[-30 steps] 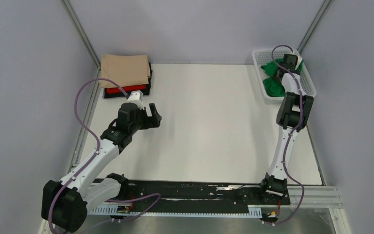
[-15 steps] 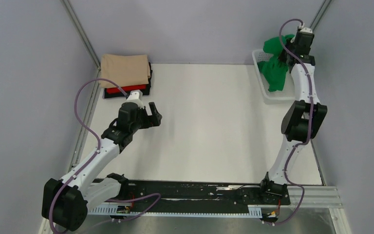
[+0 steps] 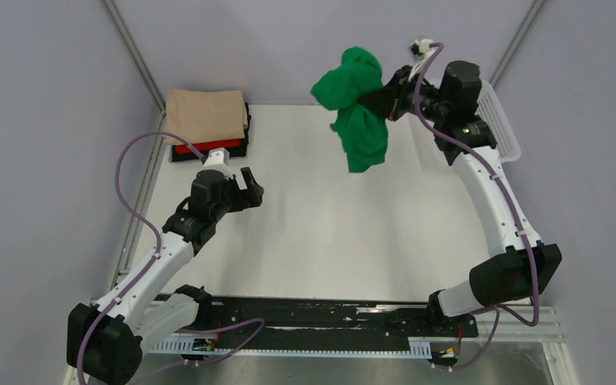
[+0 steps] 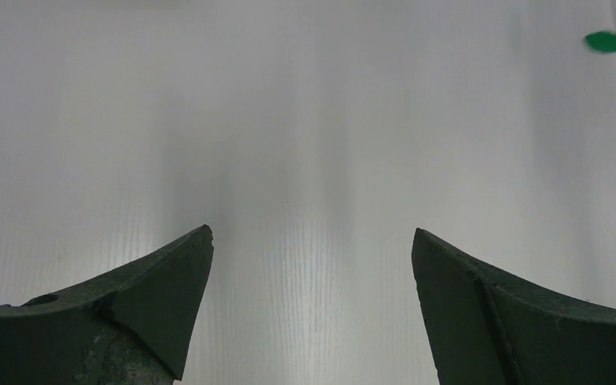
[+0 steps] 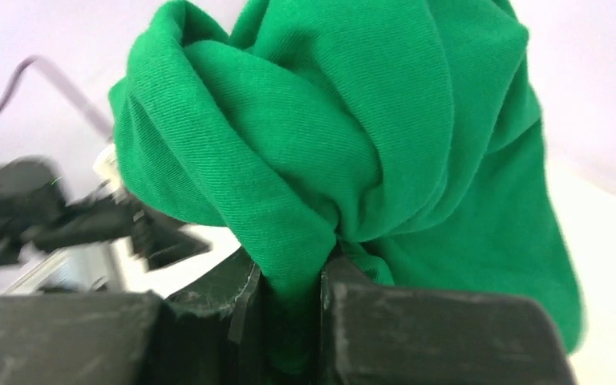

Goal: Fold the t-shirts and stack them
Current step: Move the tshirt to the center of the board

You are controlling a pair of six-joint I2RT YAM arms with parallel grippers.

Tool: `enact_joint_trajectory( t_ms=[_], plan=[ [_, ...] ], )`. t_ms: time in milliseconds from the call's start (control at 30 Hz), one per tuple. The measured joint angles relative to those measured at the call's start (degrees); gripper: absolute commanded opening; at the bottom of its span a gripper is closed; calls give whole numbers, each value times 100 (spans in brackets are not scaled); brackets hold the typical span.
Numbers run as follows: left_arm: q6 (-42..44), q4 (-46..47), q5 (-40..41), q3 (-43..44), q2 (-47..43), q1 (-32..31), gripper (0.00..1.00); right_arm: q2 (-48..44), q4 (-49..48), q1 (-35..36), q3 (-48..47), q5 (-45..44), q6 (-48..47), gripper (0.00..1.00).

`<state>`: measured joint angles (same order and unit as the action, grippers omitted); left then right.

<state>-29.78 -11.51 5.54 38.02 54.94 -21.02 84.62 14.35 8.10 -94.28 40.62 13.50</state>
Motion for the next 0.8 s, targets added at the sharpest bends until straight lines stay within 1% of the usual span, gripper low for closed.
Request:
enact_joint_trajectory(
  t_ms=[67,167,267,300,333,367,400,433,467,500,533,633,733,800],
  plan=[
    [-7,-48,15,0,-24,0,100,-17,-160,411,393,413,153,6],
    [-46,-153,35,2,-26,0,100,-20,-372,782,929,949,516,11],
    [-111,-267,61,2,-66,0,100,-98,-704,820,1628,942,859,15],
    [-129,-297,63,2,-85,0,100,-157,-763,782,1945,815,929,19],
    [-146,-323,63,2,-96,0,100,-201,-791,754,2184,693,962,28],
    [-151,-348,61,2,-98,0,100,-273,-802,673,2636,450,1058,51],
    [-155,-393,61,2,-98,0,100,-323,-817,560,3077,186,1134,63],
    [-160,-431,57,2,-87,0,100,-352,-750,426,3456,-76,1261,79],
    [-162,-459,55,2,-68,0,100,-363,-697,273,3805,-350,1338,97],
    [-160,-481,37,2,-35,0,100,-365,-579,70,4151,-669,1388,100],
    [-157,-503,9,2,15,0,100,-365,-374,-146,4452,-1051,1456,100],
    [-142,-531,-278,4,289,2,100,-455,339,-595,4898,-2131,1563,100],
    [-144,-503,-785,2,621,0,100,-933,767,-595,4977,-2765,1569,100],
    [-144,-409,-1209,-11,841,-83,100,-1368,850,-531,4977,-2981,1569,100]
  ],
)
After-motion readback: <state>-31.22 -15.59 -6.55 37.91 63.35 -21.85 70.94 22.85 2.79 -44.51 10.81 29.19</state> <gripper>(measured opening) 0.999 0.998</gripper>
